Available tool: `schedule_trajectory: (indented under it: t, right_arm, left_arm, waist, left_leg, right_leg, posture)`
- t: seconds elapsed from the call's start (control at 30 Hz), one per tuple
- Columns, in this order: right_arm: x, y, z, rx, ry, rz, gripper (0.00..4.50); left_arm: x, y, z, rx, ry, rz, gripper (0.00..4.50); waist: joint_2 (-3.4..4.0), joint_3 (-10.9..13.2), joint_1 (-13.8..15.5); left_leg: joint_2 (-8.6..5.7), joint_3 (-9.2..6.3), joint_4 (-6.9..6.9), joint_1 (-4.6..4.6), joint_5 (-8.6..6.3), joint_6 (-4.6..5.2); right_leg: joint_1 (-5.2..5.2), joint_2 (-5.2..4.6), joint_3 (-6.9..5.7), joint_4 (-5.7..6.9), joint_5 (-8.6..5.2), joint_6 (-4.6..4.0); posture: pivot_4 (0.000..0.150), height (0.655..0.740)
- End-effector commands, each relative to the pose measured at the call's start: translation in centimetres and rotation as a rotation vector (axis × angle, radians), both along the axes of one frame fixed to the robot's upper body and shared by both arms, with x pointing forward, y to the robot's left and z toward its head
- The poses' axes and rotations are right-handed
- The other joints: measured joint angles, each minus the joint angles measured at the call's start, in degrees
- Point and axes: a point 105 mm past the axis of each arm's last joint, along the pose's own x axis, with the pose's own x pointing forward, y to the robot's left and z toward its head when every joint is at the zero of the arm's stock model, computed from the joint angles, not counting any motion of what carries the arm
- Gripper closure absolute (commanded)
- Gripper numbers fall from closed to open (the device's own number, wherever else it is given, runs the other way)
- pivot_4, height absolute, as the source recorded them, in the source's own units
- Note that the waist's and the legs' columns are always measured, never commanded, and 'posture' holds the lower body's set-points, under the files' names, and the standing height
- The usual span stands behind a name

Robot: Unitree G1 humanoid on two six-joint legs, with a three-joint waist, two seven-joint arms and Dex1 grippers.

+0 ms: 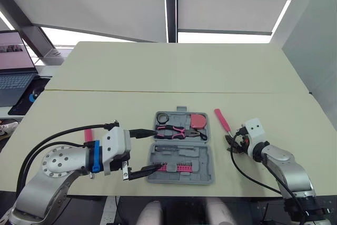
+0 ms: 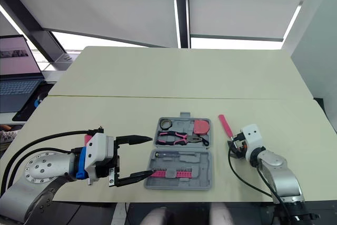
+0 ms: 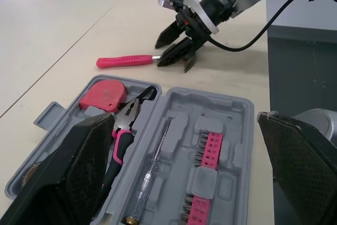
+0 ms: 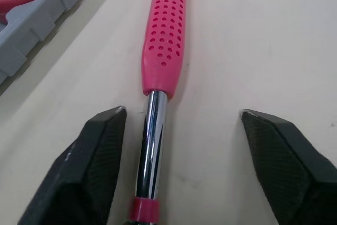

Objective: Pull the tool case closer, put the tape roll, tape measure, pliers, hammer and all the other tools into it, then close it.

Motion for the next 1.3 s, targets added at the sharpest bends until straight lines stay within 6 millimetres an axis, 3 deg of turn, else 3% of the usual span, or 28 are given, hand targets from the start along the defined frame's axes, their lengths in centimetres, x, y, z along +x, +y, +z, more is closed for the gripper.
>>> schedule_trajectory:
  t: [0.03, 0.37, 0.5, 0.63, 0.73, 0.8, 0.97, 1.07, 1.17, 1.3]
  right_arm:
    - [-0.6, 0.7, -0.6, 0.012, 0.014, 0.011, 2.19]
    - [-1.5, 0.8, -0.8, -0.002, -0.036, -0.014, 4.27]
    - [-1.5, 0.5, -0.4, -0.023, -0.066, -0.007, 4.29]
    - [-1.4, -0.2, 1.5, -0.091, -0.141, 0.052, 4.29]
    - [-1.7, -0.1, 3.6, -0.178, -0.198, 0.196, 4.29]
    - [-2.3, 0.3, 5.5, -0.274, -0.228, 0.354, 4.29]
    - [-4.0, 1.1, 8.4, -0.455, -0.174, 0.679, 4.29]
    - [-5.5, 2.3, 8.8, -0.552, -0.088, 0.884, 4.29]
    - [-5.9, 3.2, 8.6, -0.579, -0.036, 0.954, 4.29]
    - [-6.2, 5.9, 8.0, -0.573, -0.017, 1.056, 4.29]
  left_arm:
    - [-0.2, -0.2, 0.4, -0.001, -0.018, -0.018, 0.0]
    - [-0.3, -1.0, 2.5, -0.116, -0.002, -0.047, 0.0]
    - [0.2, -0.6, 3.2, -0.112, -0.027, -0.046, 0.0]
    - [1.0, 0.6, 3.7, -0.09, -0.05, -0.003, 0.0]
    - [1.4, 2.3, 3.2, -0.02, -0.061, 0.049, 0.0]
    - [2.0, 4.5, 2.6, 0.069, -0.077, 0.103, 0.0]
    - [1.7, 7.1, 1.6, 0.187, -0.055, 0.123, 0.0]
    - [0.9, 7.8, 0.3, 0.255, -0.012, 0.099, 0.0]
    - [0.6, 8.0, -0.3, 0.288, 0.009, 0.085, 0.0]
    - [0.1, 7.8, -1.0, 0.31, 0.019, 0.07, 0.0]
  waist:
    - [0.0, 0.0, 0.0]
    - [-0.05, 0.0, 0.0]
    - [-0.04, 0.0, 0.0]
    - [-0.04, 0.0, 0.0]
    - [0.03, 0.0, 0.0]
    - [0.07, 0.0, -0.1]
    - [0.08, 0.1, -0.2]
    - [0.06, 0.1, 0.0]
    - [0.0, 0.1, 0.0]
    - [-0.1, 0.1, 0.0]
  left_leg:
    - [0.01, -0.01, 0.0, 0.0, 0.0, 0.0]
    - [0.0, -0.05, 0.0, 0.02, 0.0, 0.0]
    - [0.0, -0.06, 0.0, 0.02, 0.0, 0.0]
    - [-0.02, -0.04, 0.0, 0.02, 0.0, 0.0]
    - [-0.05, 0.06, 0.01, 0.0, 0.0, 0.0]
    - [-0.04, 0.07, 0.0, 0.0, 0.0, 0.01]
    - [0.07, 0.07, -0.03, 0.0, -0.01, 0.03]
    - [0.05, 0.04, -0.01, -0.03, -0.01, 0.03]
    - [0.04, 0.02, -0.01, -0.05, -0.02, 0.04]
    - [0.04, 0.02, -0.01, -0.05, -0.02, 0.03]
  right_leg:
    - [0.0, 0.0, 0.0, 0.0, 0.0, 0.0]
    - [0.06, 0.0, 0.0, 0.0, 0.0, 0.0]
    - [0.06, 0.01, -0.01, 0.0, 0.0, 0.0]
    - [0.05, 0.01, -0.04, -0.01, 0.0, 0.0]
    - [0.0, 0.01, -0.02, -0.01, 0.0, 0.0]
    - [-0.01, 0.01, -0.04, -0.01, 0.0, 0.01]
    - [-0.04, 0.12, -0.09, -0.02, -0.01, 0.0]
    - [-0.02, 0.09, -0.11, -0.07, -0.01, 0.0]
    - [-0.03, 0.04, -0.13, -0.1, -0.01, 0.0]
    - [-0.03, 0.01, -0.12, -0.09, -0.01, 0.0]
  posture:
    - [0.15, 0.74]
    - [0.15, 0.74]
    - [0.15, 0.74]
    - [0.15, 0.74]
    - [0.15, 0.74]
    - [0.15, 0.74]
    - [0.15, 0.74]
    - [0.15, 0.74]
    - [0.15, 0.74]
    - [0.15, 0.74]
